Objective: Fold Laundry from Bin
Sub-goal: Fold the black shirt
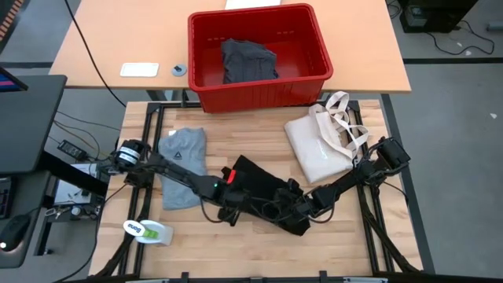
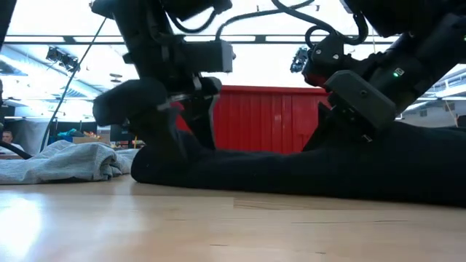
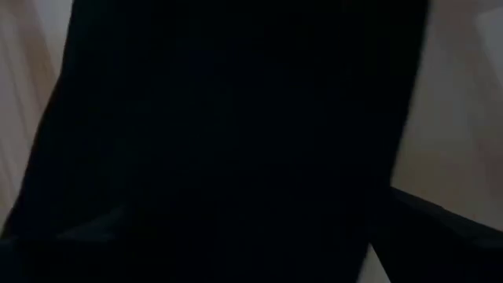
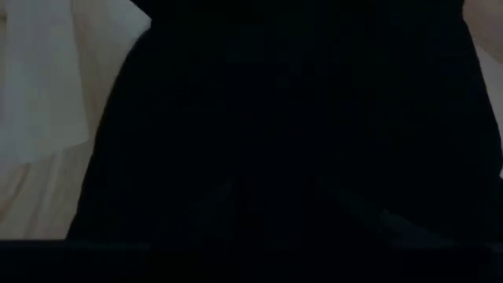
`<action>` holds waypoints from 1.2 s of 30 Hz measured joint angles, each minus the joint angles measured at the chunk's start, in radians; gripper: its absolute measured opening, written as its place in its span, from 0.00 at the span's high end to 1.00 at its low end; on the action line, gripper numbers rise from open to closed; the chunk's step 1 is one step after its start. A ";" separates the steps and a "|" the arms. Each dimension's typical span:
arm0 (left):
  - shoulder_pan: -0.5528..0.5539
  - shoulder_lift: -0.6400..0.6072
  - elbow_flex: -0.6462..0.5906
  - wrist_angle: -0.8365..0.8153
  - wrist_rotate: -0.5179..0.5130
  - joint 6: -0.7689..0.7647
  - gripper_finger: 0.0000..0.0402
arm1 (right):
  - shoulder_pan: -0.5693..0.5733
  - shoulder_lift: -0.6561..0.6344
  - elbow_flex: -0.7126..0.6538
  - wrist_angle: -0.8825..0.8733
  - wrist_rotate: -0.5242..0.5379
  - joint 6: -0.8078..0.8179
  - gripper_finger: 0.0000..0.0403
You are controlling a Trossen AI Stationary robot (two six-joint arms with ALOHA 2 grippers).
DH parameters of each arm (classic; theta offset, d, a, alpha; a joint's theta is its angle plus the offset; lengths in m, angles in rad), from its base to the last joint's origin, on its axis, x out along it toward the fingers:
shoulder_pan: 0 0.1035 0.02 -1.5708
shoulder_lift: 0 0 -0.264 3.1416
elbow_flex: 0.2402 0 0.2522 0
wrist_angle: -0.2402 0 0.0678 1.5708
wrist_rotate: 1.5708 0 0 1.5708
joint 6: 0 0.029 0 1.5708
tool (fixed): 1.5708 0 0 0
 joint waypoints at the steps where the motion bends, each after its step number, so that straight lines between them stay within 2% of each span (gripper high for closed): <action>1: 0.003 0.005 0.000 0.003 0.009 0.000 0.10 | 0.000 0.000 0.000 0.000 0.000 0.000 0.55; 7: 0.003 0.005 0.000 0.004 0.021 0.004 0.09 | 0.000 0.000 0.000 0.001 0.004 0.000 0.55; 15: -0.004 -0.006 0.000 -0.048 0.114 -0.022 0.09 | 0.000 0.000 0.001 0.002 -0.001 0.000 0.55; 21: -0.017 0.005 0.000 -0.116 0.104 0.061 0.09 | 0.000 -0.001 0.002 0.006 -0.001 0.000 0.55; 24: -0.012 0.004 0.000 -0.127 0.067 0.062 0.09 | 0.000 -0.001 0.002 0.010 -0.001 0.000 0.55; 30: 0.009 0.021 0.000 -0.131 0.060 0.061 0.10 | 0.000 -0.001 0.002 0.012 -0.001 0.000 0.55; 33: 0.020 0.045 0.003 -0.134 0.061 0.060 0.12 | 0.000 -0.002 0.002 0.018 -0.002 -0.001 0.55; 36: 0.027 0.065 0.004 -0.138 0.066 0.056 0.21 | 0.000 -0.002 0.002 0.038 -0.005 -0.023 0.55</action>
